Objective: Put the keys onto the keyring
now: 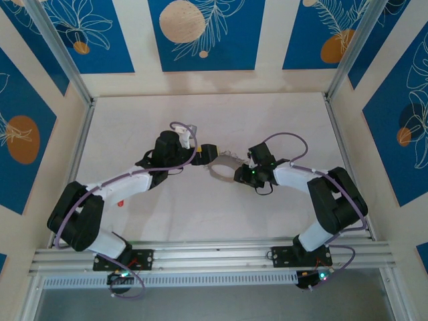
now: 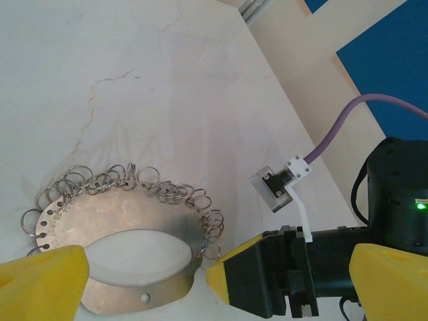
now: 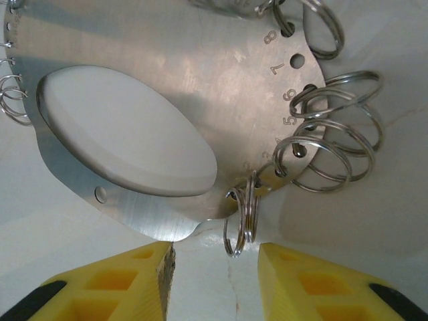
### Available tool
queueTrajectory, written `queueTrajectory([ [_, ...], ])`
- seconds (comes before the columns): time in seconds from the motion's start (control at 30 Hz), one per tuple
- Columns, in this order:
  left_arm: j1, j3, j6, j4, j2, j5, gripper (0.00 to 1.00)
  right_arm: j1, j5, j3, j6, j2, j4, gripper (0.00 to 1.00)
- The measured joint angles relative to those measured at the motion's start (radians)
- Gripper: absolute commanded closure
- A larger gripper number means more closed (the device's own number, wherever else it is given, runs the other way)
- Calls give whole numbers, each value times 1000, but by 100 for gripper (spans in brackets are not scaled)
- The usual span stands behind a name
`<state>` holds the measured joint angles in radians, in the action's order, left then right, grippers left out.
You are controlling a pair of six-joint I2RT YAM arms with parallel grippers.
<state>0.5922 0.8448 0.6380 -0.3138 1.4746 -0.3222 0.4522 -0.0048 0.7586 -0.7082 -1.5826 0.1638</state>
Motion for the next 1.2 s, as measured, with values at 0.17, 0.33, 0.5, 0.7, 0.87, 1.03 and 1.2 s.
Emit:
queueTrajectory([
  [0.17, 0, 0, -12, 0, 0, 0, 0, 0, 0, 14, -4, -28, -11, 64],
  [0.33, 0, 1, -14, 0, 0, 0, 0, 0, 1, 32, -6, -43, -17, 67],
  [0.5, 0, 2, -18, 0, 0, 0, 0, 0, 1, 50, -6, -46, -18, 68],
  [0.7, 0, 2, -19, 0, 0, -5, 0, -1, 5, 53, -6, -46, -17, 69],
  [0.87, 0, 2, -19, 0, 0, -11, 0, 4, 19, 53, 2, -43, -8, 69],
  [1.03, 0, 2, -19, 0, 2, -11, 0, 39, 53, 53, 13, -18, 21, 69],
  [1.2, 0, 2, -19, 0, 2, -11, 0, 68, 76, 70, 28, -11, 46, 69],
])
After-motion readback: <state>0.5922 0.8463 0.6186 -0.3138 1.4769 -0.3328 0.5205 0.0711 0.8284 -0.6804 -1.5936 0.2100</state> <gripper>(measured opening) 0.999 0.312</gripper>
